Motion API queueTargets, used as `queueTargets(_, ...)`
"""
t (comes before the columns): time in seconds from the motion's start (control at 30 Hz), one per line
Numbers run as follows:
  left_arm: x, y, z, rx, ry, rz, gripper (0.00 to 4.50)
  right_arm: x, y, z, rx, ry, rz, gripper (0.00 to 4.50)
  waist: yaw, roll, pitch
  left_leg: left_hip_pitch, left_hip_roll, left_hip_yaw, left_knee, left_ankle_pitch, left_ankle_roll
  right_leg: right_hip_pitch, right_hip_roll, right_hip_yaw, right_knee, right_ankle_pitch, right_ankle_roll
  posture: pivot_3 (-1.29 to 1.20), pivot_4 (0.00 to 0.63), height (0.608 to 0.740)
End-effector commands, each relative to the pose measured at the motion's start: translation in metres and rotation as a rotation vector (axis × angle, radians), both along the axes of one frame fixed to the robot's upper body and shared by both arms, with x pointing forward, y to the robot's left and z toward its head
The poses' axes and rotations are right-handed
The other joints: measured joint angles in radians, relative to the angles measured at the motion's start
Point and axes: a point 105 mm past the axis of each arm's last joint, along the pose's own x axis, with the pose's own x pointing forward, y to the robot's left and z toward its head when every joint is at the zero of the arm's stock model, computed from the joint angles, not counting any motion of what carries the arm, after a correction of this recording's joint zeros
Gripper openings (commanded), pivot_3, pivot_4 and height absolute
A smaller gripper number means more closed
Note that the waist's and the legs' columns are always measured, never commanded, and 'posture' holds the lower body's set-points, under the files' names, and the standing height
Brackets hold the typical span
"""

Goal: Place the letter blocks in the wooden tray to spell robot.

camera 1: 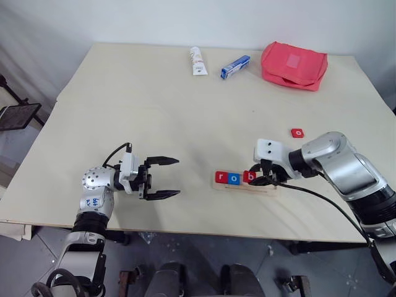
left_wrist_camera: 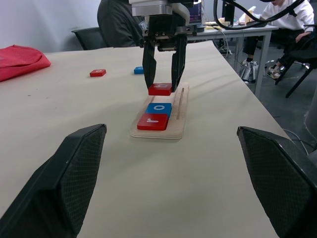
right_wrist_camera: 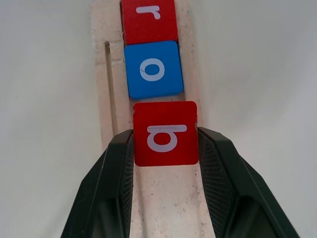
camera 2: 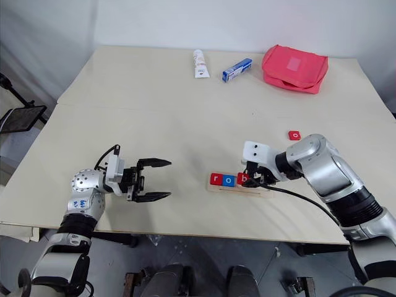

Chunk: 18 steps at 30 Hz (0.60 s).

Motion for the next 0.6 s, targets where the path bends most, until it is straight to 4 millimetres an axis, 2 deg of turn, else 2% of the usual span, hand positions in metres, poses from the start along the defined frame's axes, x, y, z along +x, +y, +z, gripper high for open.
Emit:
queueTargets(0.03,-0.006,0.000,0.009,0.000,-0.052,-0.049,4.50,0.000,0.004,0.005,-0.002,-0.017,0.026,1.46,0.000,0.000,0.000,0.000,0.000,0.000,0.000,0.000,0.000,0.000,0.000,0.000,0.000,0.000,0.000,0.00,0.150,0.740)
queueTargets(0.13,-0.005,0.000,0.009,0.000,-0.052,-0.047,4.50,0.000,0.006,0.006,0.007,-0.016,0.025,1.46,0.000,0.000,0.000,0.000,0.000,0.000,0.000,0.000,0.000,0.000,0.000,0.000,0.000,0.000,0.000,0.00,0.150,0.740)
queueTargets(0.27,-0.005,-0.001,0.009,-0.001,-0.053,-0.044,4.50,-0.001,0.007,0.004,-0.001,-0.018,0.032,2.81,0.000,0.000,0.000,0.000,0.000,0.000,0.000,0.000,0.000,0.000,0.000,0.000,0.000,0.000,0.000,0.00,0.150,0.740)
queueTargets(0.43,-0.004,-0.001,0.009,-0.004,-0.052,-0.041,4.50,-0.003,0.007,0.014,0.010,-0.037,0.034,4.47,0.000,0.000,0.000,0.000,0.000,0.000,0.000,0.000,0.000,0.000,0.000,0.000,0.000,0.000,0.000,0.00,0.150,0.740)
queueTargets(0.6,-0.002,-0.004,0.009,-0.008,-0.051,-0.045,4.50,-0.007,0.004,0.024,0.027,-0.054,0.019,4.47,0.002,0.000,0.000,0.000,0.000,0.000,0.000,0.000,0.000,0.000,0.000,0.000,0.000,0.000,0.000,0.00,0.150,0.740)
